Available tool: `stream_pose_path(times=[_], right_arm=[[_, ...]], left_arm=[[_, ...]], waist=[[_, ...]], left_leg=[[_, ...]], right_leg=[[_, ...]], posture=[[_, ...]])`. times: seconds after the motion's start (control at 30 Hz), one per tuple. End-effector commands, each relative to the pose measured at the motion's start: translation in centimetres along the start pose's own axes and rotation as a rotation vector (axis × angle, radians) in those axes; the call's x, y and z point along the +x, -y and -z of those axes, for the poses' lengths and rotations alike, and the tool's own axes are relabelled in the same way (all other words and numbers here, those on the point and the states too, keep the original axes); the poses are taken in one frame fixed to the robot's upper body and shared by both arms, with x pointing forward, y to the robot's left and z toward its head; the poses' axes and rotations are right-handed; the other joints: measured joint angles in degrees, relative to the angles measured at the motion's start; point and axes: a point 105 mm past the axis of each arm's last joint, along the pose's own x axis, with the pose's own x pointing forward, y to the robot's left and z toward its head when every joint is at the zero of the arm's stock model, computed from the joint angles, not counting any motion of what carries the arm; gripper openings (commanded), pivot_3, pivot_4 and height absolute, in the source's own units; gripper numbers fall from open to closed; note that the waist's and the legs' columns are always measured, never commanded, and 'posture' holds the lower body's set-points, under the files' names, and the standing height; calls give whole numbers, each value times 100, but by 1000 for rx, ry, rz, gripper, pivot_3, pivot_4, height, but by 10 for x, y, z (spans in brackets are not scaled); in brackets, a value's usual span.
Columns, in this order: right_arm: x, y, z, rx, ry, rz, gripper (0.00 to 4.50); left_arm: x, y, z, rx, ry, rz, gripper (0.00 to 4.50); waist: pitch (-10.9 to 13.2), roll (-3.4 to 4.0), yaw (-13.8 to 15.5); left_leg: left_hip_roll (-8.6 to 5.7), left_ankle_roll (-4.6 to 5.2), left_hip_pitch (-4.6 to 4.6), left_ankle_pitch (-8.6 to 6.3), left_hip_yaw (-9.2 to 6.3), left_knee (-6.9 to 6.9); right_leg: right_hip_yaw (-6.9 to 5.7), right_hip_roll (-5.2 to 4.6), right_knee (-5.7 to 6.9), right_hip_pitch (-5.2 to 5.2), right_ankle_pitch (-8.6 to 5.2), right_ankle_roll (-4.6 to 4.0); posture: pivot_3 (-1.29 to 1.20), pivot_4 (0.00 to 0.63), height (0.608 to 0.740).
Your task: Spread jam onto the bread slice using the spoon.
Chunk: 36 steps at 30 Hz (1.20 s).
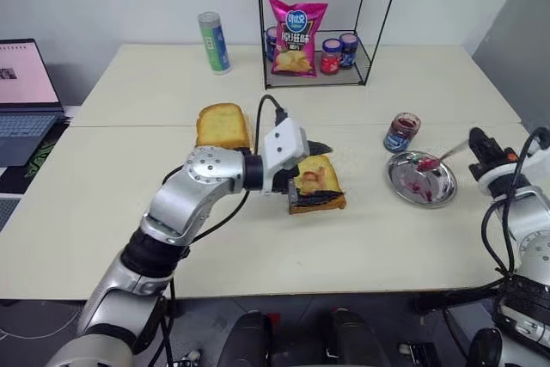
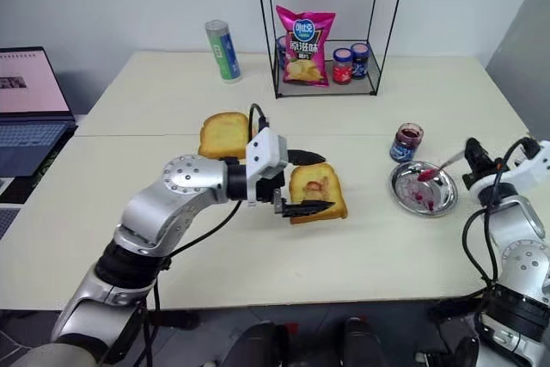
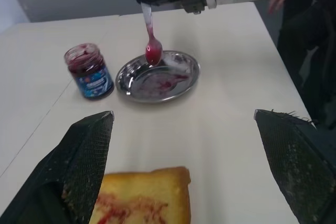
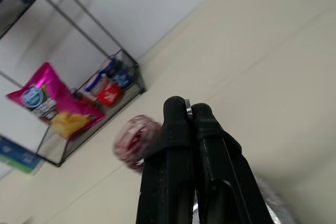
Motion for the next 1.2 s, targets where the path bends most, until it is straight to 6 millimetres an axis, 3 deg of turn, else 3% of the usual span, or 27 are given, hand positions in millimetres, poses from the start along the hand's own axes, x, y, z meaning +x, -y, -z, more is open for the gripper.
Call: stream_pose_path(times=[0.03, 0.23, 0.37, 0.8, 0.93, 1.0, 1.07, 1.13, 1.2], right_arm=[[7, 10, -11, 11, 71, 1, 30], [23, 36, 11, 84, 68, 48, 30], [28, 44, 13, 83, 80, 56, 30], [30, 45, -11, 48, 159, 68, 2919], [21, 47, -40, -42, 251, 123, 3826], [18, 36, -57, -172, 279, 117, 4261], [19, 9, -61, -312, 234, 18, 4437], [19, -23, -50, -464, 138, -137, 4437], [12, -51, -23, -708, -36, -326, 4437]], left_arm=[[2, -1, -8, 52, 19, 8, 4500], [0, -4, -12, 52, 25, -24, 4500], [-6, -4, -11, 39, 20, -56, 4500], [-10, -6, -11, 25, 19, -85, 4500], [-20, -13, -9, 19, 4, -115, 4500], [-31, -20, -5, 6, -24, -156, 4500], [-47, -29, 2, 13, -77, -210, 4500], [-65, -36, 9, 3, -120, -253, 4500], [-87, -44, 16, -22, -172, -313, 4500]], waist=[[0, 1, -1], [1, 1, 8], [1, 1, 6], [1, 1, 10], [1, 2, 11], [1, 2, 11], [1, 3, 2], [1, 3, -22], [1, 3, -39]], left_leg=[[3, 0, 0, 0, 0, -1], [9, 0, 2, 0, -1, 1], [8, 0, 3, 0, 7, 0], [5, 0, 6, 0, 23, 2], [6, 0, 8, 0, 24, 2], [6, 0, 8, 0, 24, 2], [5, 0, 6, 0, 28, 1], [7, 0, 8, 0, 35, -2], [13, 0, 12, 0, 36, -1]], right_leg=[[1, 3, 1, -1, 0, 0], [5, 16, 0, 0, 1, 1], [16, 16, 0, 0, 2, 2], [40, 16, 0, -1, 6, 8], [42, 16, 2, -2, 6, 8], [42, 16, 2, -2, 6, 8], [46, 16, 2, -7, 6, 8], [53, 18, 4, -12, 6, 8], [55, 24, 5, -12, 6, 8]], posture=[[0, 150, 740], [0, 150, 740], [0, 150, 740], [0, 150, 740], [0, 150, 740], [0, 150, 740], [0, 150, 740], [0, 150, 740], [0, 150, 740]])
